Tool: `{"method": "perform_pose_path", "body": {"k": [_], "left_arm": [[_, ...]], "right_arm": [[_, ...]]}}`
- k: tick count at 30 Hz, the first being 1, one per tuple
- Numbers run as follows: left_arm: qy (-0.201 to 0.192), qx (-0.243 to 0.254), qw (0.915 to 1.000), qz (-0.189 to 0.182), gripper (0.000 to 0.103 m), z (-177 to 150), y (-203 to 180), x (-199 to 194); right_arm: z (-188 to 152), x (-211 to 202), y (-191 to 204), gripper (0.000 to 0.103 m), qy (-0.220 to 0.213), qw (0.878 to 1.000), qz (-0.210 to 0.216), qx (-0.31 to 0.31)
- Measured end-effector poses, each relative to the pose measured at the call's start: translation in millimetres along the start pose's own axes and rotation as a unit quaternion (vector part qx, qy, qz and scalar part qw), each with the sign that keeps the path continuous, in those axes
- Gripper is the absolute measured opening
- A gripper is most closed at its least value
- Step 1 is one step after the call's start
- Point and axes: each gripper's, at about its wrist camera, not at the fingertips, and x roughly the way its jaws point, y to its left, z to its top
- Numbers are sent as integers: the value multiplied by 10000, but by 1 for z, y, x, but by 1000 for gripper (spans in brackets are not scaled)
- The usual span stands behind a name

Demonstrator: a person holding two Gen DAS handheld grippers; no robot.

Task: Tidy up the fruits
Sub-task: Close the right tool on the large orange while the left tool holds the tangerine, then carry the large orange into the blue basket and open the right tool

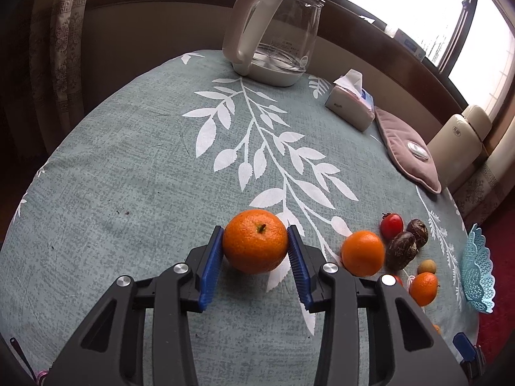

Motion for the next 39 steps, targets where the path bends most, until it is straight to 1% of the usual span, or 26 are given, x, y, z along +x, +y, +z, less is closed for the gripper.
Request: {"method": "perform_pose_path", "body": {"k": [2, 6, 8, 10, 13, 17, 24, 29, 34, 39], "left_arm": [[-59, 1, 10000, 13, 40, 1, 0, -3], [-94, -7, 10000, -18, 40, 3, 0, -7], [-93, -1, 10000, -24, 40, 3, 0, -7], [-73, -10, 10000, -35, 40, 3, 0, -7], [-40, -41, 10000, -46, 40, 3, 1, -7], [-46, -87, 9999, -67, 40, 5, 3, -9], [-154, -28, 9997, -187, 40, 6, -4, -22], [-271, 30, 9992, -288, 40, 7, -12, -35], [-393, 98, 9983, -412, 40, 8, -22, -49], [-564, 179, 9966, -568, 40, 9, -30, -67]], "right_arm": [[3, 4, 8, 87, 16, 9999, -9, -136], [10, 15, 20, 78, 58, 9993, 29, -381], [13, 24, 25, 69, 140, 9987, 56, -479], [14, 33, 29, 65, 230, 9978, 22, -614], [14, 46, 30, 55, 482, 9968, 18, -641], [13, 45, 29, 47, 470, 9970, 10, -620], [14, 32, 22, 47, 331, 9986, 104, -404], [24, 10, 16, 47, 23, 9994, 144, -299], [37, -14, -2, 47, -285, 9995, 116, -19], [52, -38, -29, 47, -628, 9977, -109, 229]]}}
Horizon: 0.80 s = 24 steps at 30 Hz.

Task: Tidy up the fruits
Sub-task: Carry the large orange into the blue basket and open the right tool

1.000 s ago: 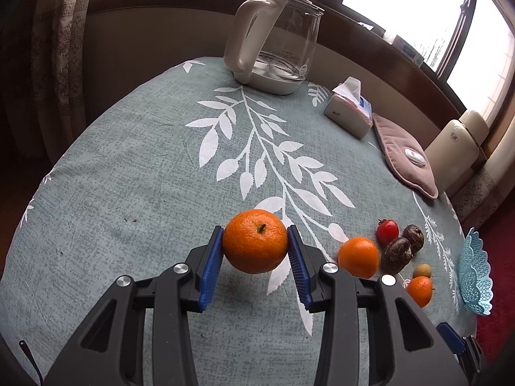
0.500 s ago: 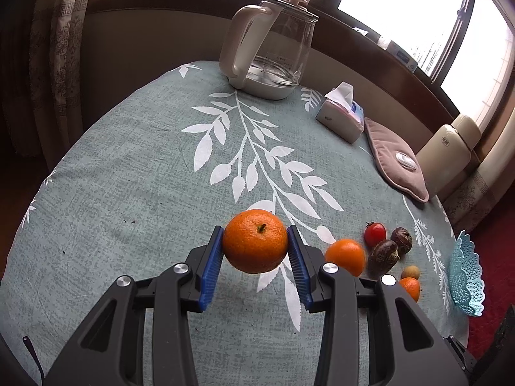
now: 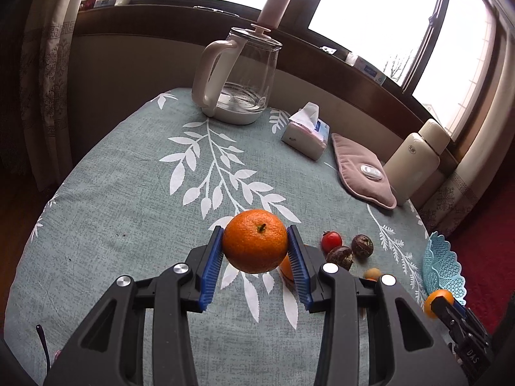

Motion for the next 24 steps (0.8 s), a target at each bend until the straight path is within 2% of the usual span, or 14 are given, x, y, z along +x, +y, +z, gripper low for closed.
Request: {"method": "perform_pose_path", "body": {"k": [7, 15, 20, 24], "left_arm": [[-238, 93, 9994, -219, 40, 5, -13, -24], [-525, 246, 9972, -476, 40, 5, -30, -54], [-799, 460, 9936, -648, 40, 5, -44, -78], [-835, 576, 9918, -778, 40, 4, -50, -87]], "right_arm": [[27, -27, -61, 47, -407, 9960, -569, 555], [49, -49, -126, 47, -757, 9835, -1282, 1027], [51, -49, -162, 47, -746, 9748, -1647, 1305], [46, -42, -185, 47, -607, 9692, -1848, 1511]]}}
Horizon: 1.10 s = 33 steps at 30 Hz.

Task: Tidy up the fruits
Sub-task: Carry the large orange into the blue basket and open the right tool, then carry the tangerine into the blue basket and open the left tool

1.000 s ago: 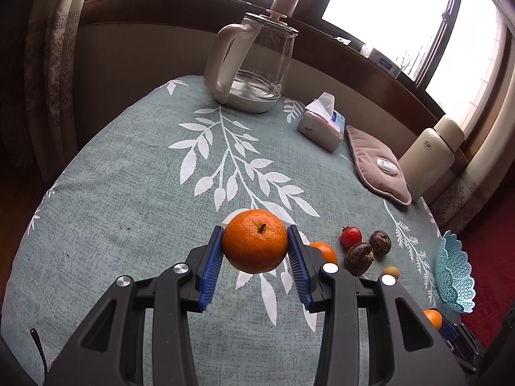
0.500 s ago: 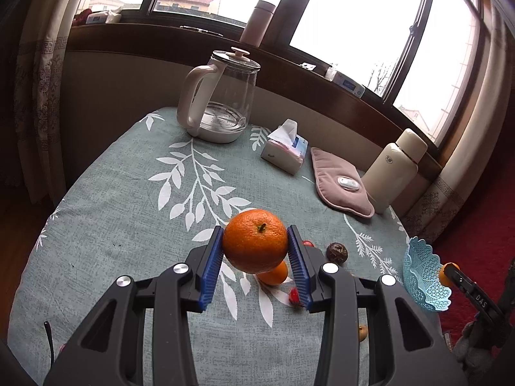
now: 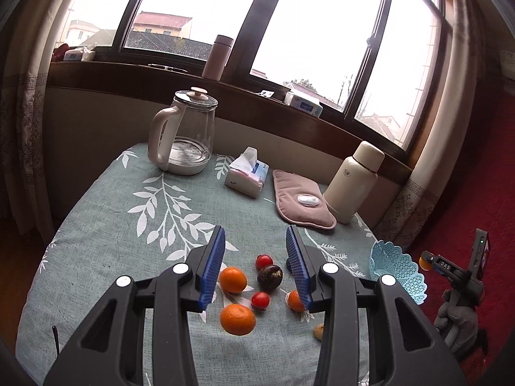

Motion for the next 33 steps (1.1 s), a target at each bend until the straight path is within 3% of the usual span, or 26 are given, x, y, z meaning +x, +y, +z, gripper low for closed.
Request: {"method": "perform_pose_path", "body": {"k": [3, 5, 9, 13, 22, 30, 33], "left_arm": [[60, -31, 10000, 2, 42, -1, 3, 1], [192, -155, 9997, 35, 54, -4, 11, 7], [435, -260, 9984, 257, 63, -8, 29, 18], [604, -316, 9969, 395, 75, -12, 41, 26], [1304, 116, 9913, 165, 76, -50, 5, 60], [1930, 477, 9799, 156, 75, -89, -29, 104], [2101, 536, 9759, 254, 71, -99, -34, 119]], "right_arm": [[-5, 12, -6, 47, 130, 9999, -81, -14], [-9, 24, -8, 47, 272, 9995, -141, -66], [-20, 44, -16, 47, 526, 9984, -218, 42], [-23, 43, -22, 61, 467, 9985, -165, 215], [-9, -1, -18, 73, -58, 9996, 190, 219], [-1, -47, -36, 74, -520, 9966, 485, 417], [0, -58, -47, 74, -644, 9948, 556, 559]]}}
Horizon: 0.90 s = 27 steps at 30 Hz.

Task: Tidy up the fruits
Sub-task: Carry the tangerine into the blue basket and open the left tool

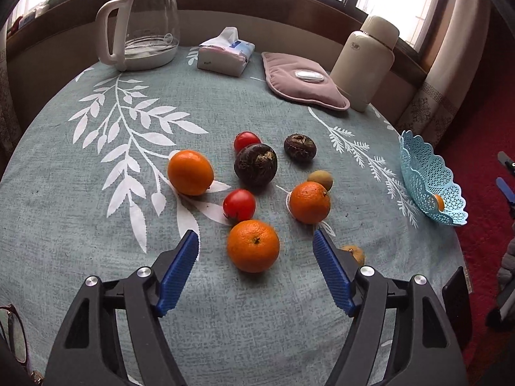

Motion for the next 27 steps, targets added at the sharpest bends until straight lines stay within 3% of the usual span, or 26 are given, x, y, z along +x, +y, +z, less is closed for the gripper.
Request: {"method": "perform_pose_path", "body": {"k": [3, 8, 17, 23, 27], "left_arm": [[121, 0, 9998, 152, 63, -2, -1, 14], [220, 21, 9994, 283, 39, -7, -2, 28], [-4, 169, 9995, 258, 39, 8, -27, 6], [-501, 611, 9967, 179, 39, 45, -82, -21], [-686, 827, 9942, 3, 39, 71, -127, -26]], "right_arm": [[3, -7, -8, 74, -90, 9999, 63, 126], [10, -12, -20, 74, -208, 9993, 88, 298], [33, -33, -41, 74, -682, 9955, -89, 657], [54, -54, -58, 74, -1078, 9898, -339, 868], [62, -62, -66, 80, -1206, 9886, -517, 732]]}}
